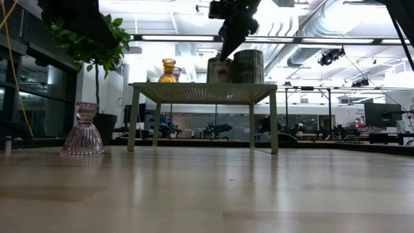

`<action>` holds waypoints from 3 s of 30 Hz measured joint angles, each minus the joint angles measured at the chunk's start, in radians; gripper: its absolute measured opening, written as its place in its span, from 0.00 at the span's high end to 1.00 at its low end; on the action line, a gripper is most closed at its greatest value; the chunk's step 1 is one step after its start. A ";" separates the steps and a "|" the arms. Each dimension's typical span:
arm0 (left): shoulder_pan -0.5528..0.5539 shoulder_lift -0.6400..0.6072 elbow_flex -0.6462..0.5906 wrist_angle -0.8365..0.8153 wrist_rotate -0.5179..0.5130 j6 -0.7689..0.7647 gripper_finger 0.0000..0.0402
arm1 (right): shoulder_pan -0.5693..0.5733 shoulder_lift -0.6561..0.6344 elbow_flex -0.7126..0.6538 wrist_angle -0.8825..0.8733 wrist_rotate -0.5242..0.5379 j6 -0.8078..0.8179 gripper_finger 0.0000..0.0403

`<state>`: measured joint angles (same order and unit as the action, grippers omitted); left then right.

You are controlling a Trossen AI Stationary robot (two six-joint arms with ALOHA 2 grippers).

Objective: Pick & Place candle stick holders
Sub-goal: Put the scented candle on the shelf, then put the pink candle holder on the shelf

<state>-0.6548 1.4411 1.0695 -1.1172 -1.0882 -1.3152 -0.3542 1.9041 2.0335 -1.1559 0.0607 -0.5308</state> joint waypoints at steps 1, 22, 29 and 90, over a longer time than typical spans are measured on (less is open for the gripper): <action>0.000 0.000 0.000 0.000 0.000 0.001 1.00 | 0.000 0.000 0.000 -0.001 0.001 0.000 1.00; 0.000 0.000 0.000 0.001 0.007 0.001 1.00 | 0.000 0.000 0.000 -0.014 0.000 0.036 1.00; 0.000 0.000 0.000 0.009 0.007 0.001 1.00 | 0.000 0.000 0.000 -0.014 0.000 0.061 1.00; 0.000 0.000 0.000 -0.001 0.035 0.001 1.00 | 0.113 -0.403 -0.215 -0.083 -0.004 0.233 0.72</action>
<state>-0.6548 1.4414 1.0698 -1.1179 -1.0534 -1.3139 -0.2413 1.5016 1.8186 -1.2385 0.0570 -0.2975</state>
